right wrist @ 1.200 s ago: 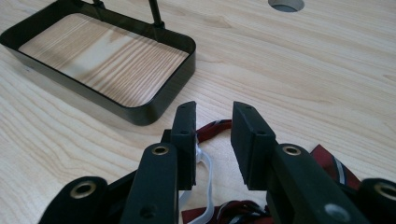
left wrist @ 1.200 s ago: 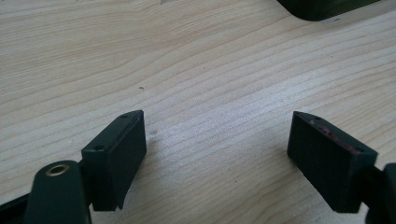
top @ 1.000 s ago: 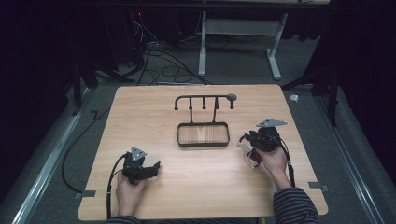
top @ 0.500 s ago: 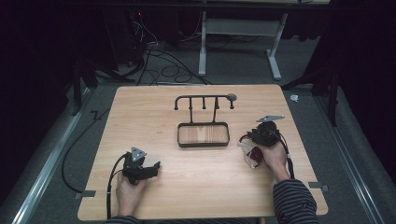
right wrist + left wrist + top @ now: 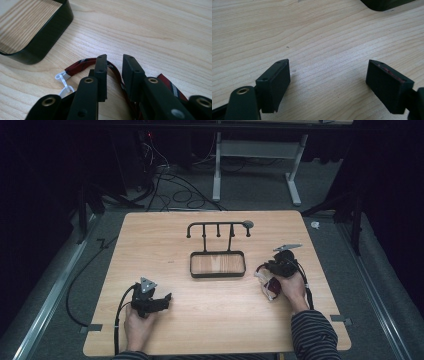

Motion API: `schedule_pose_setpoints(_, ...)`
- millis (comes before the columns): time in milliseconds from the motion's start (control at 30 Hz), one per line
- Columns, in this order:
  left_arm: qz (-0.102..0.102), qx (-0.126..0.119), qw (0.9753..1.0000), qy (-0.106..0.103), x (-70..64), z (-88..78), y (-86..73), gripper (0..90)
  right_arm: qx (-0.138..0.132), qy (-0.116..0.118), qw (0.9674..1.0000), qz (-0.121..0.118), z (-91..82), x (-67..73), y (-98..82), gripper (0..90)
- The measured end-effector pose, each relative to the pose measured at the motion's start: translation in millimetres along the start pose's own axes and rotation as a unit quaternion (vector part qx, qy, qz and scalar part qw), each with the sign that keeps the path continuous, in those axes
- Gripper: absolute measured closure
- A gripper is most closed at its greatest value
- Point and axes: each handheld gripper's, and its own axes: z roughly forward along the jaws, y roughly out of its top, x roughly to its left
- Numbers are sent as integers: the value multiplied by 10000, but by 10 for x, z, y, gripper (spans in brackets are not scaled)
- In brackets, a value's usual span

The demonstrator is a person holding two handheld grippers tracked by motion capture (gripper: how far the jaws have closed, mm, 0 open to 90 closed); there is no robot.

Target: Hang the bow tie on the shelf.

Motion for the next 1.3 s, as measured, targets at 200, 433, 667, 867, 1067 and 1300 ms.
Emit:
schedule_pose_setpoints(200,1,0,10000,0,0,0,0,200,32,-3,10000,1,24,-15,-8,828)
schedule_pose_setpoints(433,-1,-1,10000,0,0,0,0,200,152,26,9999,11,54,-34,-27,899)
schedule_pose_setpoints(667,-1,-1,10000,-1,0,0,0,200,144,42,9999,4,55,-33,-29,900)
schedule_pose_setpoints(867,-1,-1,10000,0,0,0,0,200,-186,-9,9998,-80,-127,6,5,900)
schedule_pose_setpoints(1067,-1,-1,10000,0,0,0,0,200,-457,-23,9988,-177,-312,62,28,900)
schedule_pose_setpoints(1300,0,0,10000,0,0,0,0,200,-715,-59,9971,-262,-509,112,62,900)
